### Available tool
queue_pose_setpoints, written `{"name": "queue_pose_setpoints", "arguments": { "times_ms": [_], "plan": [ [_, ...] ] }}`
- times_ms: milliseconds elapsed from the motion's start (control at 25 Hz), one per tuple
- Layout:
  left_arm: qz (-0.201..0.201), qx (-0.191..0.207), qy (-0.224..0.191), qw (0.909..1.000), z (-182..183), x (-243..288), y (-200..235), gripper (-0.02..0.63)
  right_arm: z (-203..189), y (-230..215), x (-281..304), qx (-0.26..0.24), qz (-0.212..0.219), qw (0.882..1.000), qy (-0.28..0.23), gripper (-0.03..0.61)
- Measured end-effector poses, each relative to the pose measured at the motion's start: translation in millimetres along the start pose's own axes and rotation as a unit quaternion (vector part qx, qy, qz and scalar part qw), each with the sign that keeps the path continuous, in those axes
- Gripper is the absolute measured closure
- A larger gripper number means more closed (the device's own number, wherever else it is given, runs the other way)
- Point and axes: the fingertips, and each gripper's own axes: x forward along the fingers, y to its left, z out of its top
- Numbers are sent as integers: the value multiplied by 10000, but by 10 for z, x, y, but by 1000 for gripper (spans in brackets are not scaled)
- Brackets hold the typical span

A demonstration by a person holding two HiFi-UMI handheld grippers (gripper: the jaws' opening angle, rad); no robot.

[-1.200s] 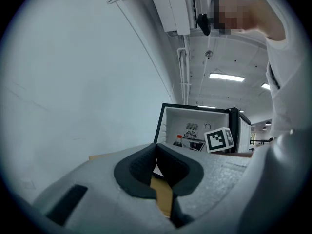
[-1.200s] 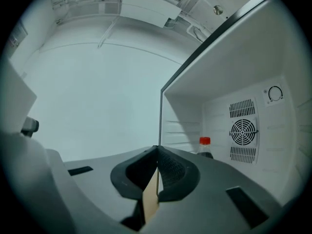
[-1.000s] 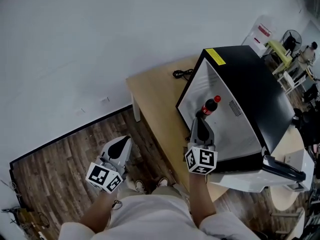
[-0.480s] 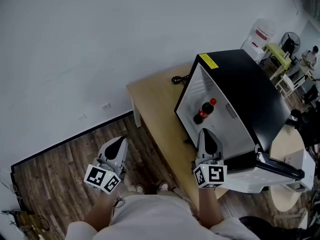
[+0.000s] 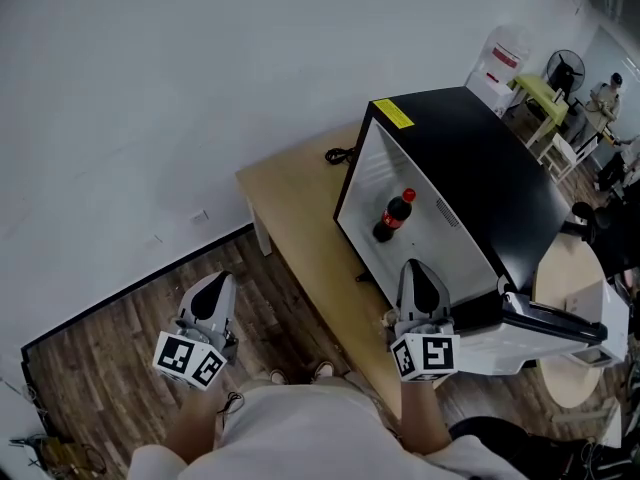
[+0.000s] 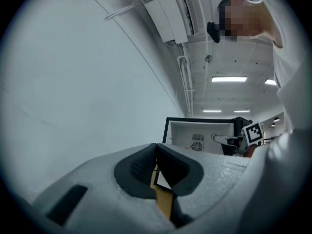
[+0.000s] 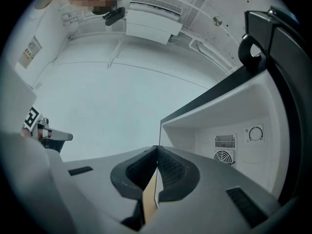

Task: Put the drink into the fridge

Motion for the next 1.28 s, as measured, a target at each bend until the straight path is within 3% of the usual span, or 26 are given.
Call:
{"name": "queue_pose_setpoints", "arguments": {
  "times_ms": [400, 1280],
  "plan": [
    [-133, 39, -46, 9999, 52, 79, -61, 598, 103, -47, 24, -19, -52, 9999, -109, 577],
    [86, -89, 53, 9999, -120, 31, -95, 599, -39, -58, 115, 91, 144, 9998, 53, 577]
  ]
}}
